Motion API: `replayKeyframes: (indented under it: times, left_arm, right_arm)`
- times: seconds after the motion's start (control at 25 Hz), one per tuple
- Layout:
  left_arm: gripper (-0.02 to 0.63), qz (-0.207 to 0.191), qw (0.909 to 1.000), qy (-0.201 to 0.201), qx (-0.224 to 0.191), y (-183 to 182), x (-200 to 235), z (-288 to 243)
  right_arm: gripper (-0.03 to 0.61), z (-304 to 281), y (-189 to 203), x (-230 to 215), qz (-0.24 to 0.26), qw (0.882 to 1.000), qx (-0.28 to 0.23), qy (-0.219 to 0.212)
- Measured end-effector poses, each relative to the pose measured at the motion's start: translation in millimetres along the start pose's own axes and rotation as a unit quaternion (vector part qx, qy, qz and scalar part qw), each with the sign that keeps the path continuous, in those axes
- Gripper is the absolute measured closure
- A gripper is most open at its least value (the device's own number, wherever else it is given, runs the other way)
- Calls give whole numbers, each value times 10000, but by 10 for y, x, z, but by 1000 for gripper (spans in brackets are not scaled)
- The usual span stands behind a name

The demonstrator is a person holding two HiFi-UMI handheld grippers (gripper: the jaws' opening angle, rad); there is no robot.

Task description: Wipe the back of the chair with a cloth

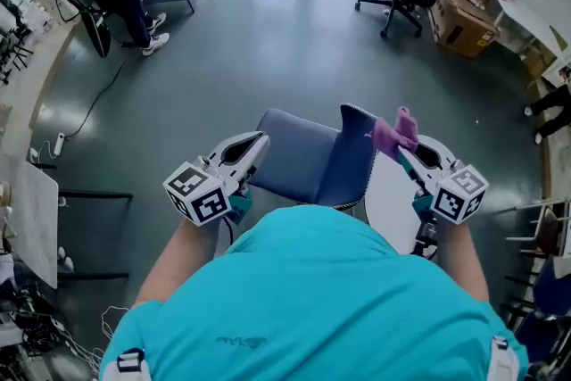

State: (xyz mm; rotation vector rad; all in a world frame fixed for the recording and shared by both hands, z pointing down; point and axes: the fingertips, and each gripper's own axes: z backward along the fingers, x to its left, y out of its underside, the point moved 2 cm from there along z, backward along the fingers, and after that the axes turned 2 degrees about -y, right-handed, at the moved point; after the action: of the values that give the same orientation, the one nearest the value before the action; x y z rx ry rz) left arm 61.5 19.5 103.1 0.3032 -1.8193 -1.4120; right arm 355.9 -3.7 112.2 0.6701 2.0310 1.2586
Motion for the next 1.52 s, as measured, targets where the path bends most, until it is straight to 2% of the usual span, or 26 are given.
replayKeyframes:
  times: [0.12, 0.28, 0.4, 0.48, 0.64, 0.92, 1.04, 1.28, 1.36, 1.44, 1.52]
  left_arm:
    - [618, 318, 9994, -91, 128, 138, 188, -197]
    - [618, 383, 9986, -45, 354, 240, 788, -246]
    - [618, 473, 9972, 210, 536, 395, 1317, -308]
    - [618, 612, 9939, 533, 741, 615, 1512, -453]
    - [618, 580, 9872, 995, 1107, 945, 1865, -815]
    - [618, 420, 9777, 1485, 1422, 1438, 1966, -1317]
    - [618, 505, 9741, 1570, 1546, 1714, 2009, -1514]
    - [618, 850, 9681, 1628, 1704, 2190, 2032, -1663]
    - [618, 910, 9664, 1677, 1722, 2297, 1974, -1682]
    - [618, 920, 9650, 1727, 1748, 2346, 1927, -1701]
    - [618, 923, 9640, 1756, 1769, 2375, 1941, -1717]
  right_arm:
    - [488, -222, 36, -330, 32, 9994, 343, 34]
    - [488, -766, 126, -518, 144, 9965, 771, 276]
    - [488, -1211, 248, -634, 342, 9890, 1282, 659]
    - [488, -1298, 375, -760, 558, 9775, 1781, 982]
    - [488, -1527, 717, -1062, 1165, 9462, 2736, 1276]
    - [486, -1892, 1307, -1597, 2205, 8824, 4016, 1069]
    - [486, -2115, 1523, -1853, 2801, 8463, 4453, 838]
    - [486, -2432, 2125, -2133, 3881, 7609, 5195, 235]
    - [486, -2433, 2257, -2204, 4110, 7371, 5363, 107]
    - [486, -2418, 2291, -2276, 4163, 7273, 5455, 100]
    - [486, -2435, 2294, -2315, 4083, 7292, 5490, 123]
